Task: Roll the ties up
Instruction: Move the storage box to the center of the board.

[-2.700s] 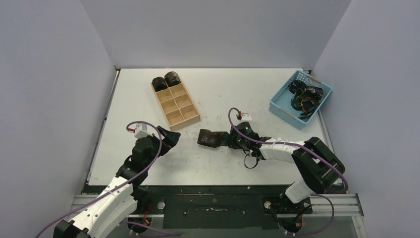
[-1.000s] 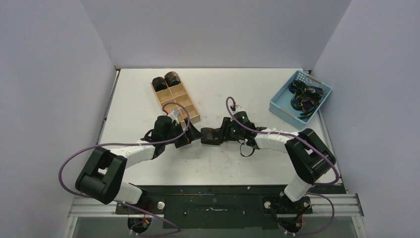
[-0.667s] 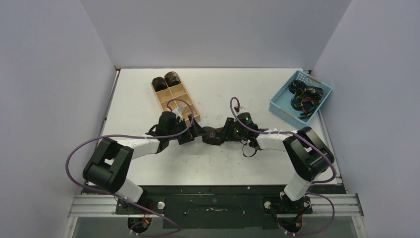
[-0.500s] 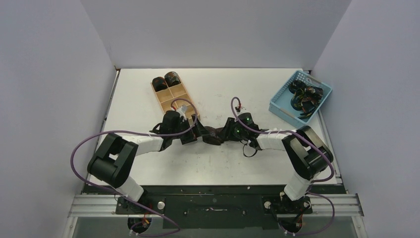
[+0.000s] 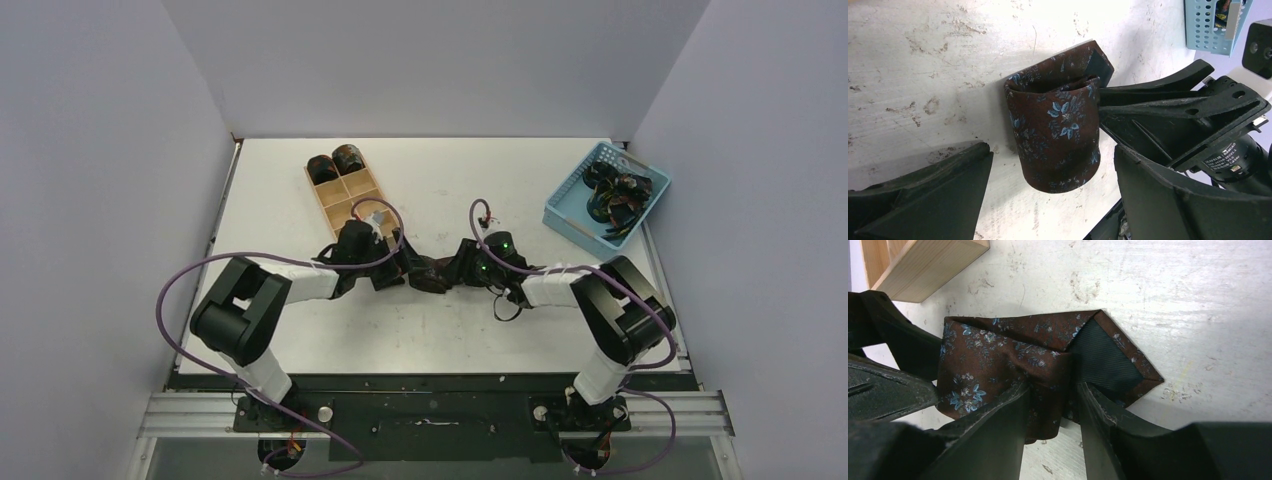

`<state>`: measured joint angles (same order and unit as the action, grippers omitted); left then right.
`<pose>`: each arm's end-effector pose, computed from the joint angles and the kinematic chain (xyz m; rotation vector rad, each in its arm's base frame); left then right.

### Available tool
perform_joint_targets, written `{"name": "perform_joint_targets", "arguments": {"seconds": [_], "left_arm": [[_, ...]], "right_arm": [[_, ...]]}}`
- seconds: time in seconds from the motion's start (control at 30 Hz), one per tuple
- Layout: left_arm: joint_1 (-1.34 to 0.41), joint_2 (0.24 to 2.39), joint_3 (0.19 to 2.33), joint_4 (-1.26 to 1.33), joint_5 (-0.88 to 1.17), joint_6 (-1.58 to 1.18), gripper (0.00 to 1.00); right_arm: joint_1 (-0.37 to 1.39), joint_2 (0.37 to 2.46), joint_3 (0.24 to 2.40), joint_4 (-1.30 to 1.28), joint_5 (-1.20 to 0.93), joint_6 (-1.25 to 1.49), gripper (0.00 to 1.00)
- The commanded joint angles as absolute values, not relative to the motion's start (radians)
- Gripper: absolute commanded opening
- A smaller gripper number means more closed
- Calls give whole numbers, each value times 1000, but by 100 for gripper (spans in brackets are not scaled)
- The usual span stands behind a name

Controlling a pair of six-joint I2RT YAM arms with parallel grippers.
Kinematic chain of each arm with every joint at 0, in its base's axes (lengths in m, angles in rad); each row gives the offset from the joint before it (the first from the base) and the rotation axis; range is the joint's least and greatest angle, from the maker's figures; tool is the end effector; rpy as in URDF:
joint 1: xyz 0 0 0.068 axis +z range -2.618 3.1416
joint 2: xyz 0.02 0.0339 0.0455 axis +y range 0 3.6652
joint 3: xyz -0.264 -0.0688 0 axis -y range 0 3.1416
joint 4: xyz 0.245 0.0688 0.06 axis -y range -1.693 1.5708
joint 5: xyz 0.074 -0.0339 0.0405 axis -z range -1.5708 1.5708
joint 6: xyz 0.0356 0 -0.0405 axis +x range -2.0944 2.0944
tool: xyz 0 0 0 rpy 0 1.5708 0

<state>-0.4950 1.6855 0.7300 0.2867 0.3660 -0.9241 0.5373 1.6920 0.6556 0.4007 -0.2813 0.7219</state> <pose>0.2797 -0.1655 0.1438 -0.3070 2.4402 -1.1168 0.2659 0.1699 0.1310 0.0496 2.3670 0.9723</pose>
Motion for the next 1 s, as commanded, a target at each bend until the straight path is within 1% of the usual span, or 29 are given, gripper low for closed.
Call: {"name": "perform_joint_targets", "arguments": {"seconds": [0.0, 0.2, 0.37, 0.53, 0.6, 0.7, 0.77, 0.83, 0.9, 0.97], "left_arm": [[-508, 1620, 718, 307, 324, -947, 90], [-524, 1492, 647, 282, 302, -926, 90], [-555, 1322, 553, 203, 210, -880, 88], [-602, 1159, 497, 115, 93, -850, 83], [-595, 1086, 484, 65, 30, -851, 82], [-545, 991, 505, -50, -66, -831, 81], [-508, 948, 539, -116, -107, -818, 81], [-486, 909, 572, -175, -143, -805, 81], [-473, 867, 585, -212, -156, -791, 81], [-470, 816, 577, -239, -164, -796, 81]], "right_arm": [[532, 1639, 632, 284, -224, 684, 44], [530, 1549, 707, 180, -180, 691, 53], [524, 1513, 790, 105, -109, 676, 55], [485, 1610, 882, 71, -100, 677, 46], [484, 1613, 896, 77, -102, 678, 46], [490, 1611, 913, 91, -121, 672, 48], [498, 1642, 971, 86, -144, 662, 49], [520, 1703, 1071, 62, -160, 609, 52], [554, 1787, 1202, -18, -160, 542, 55], [603, 1861, 1315, -76, -130, 473, 60]]}}
